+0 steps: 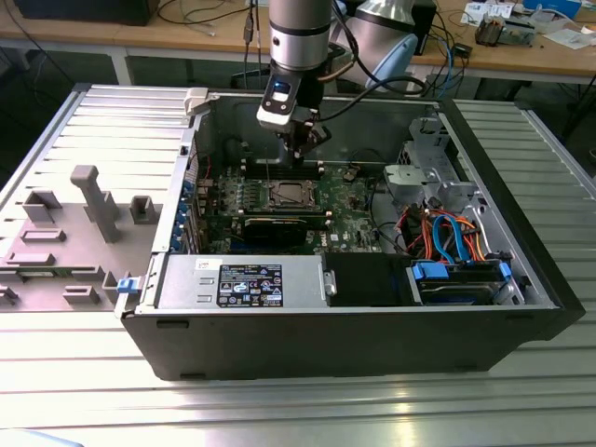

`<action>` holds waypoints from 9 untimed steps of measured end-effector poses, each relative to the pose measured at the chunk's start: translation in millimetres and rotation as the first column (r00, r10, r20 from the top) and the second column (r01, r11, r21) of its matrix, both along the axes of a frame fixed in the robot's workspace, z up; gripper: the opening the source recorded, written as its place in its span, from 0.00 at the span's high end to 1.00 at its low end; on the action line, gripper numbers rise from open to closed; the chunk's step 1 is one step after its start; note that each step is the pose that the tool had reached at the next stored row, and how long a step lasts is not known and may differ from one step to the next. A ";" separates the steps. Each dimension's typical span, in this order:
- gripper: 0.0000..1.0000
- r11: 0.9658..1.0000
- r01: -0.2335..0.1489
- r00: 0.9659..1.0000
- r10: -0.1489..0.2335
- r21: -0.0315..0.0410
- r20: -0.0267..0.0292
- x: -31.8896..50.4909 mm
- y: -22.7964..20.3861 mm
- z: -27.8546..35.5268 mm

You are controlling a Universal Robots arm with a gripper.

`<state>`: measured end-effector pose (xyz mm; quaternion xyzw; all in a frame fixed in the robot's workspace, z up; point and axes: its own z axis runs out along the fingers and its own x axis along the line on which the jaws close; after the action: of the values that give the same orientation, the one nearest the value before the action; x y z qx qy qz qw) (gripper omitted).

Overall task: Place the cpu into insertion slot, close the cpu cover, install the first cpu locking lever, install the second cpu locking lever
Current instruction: 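Install the first cpu locking lever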

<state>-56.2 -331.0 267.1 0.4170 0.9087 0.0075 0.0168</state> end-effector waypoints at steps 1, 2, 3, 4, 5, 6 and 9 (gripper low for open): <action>0.89 1.000 -0.031 1.000 0.031 0.000 0.000 0.0 0.0 0.0; 0.89 0.999 -0.055 0.999 0.055 0.000 0.000 0.0 0.0 -0.1; 0.89 0.997 -0.081 0.997 0.081 0.000 0.000 0.0 0.0 -0.1; 0.89 0.995 -0.097 0.995 0.097 0.000 0.000 0.0 0.0 -0.1; 0.89 0.994 -0.112 0.994 0.112 0.000 0.000 0.0 0.0 -0.2; 0.89 0.991 -0.133 0.991 0.133 0.000 0.000 0.0 0.0 -0.2; 0.89 0.985 -0.173 0.985 0.173 0.000 0.000 0.0 0.0 -0.3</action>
<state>-56.2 -331.0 266.8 0.3365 0.9415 0.0089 0.0161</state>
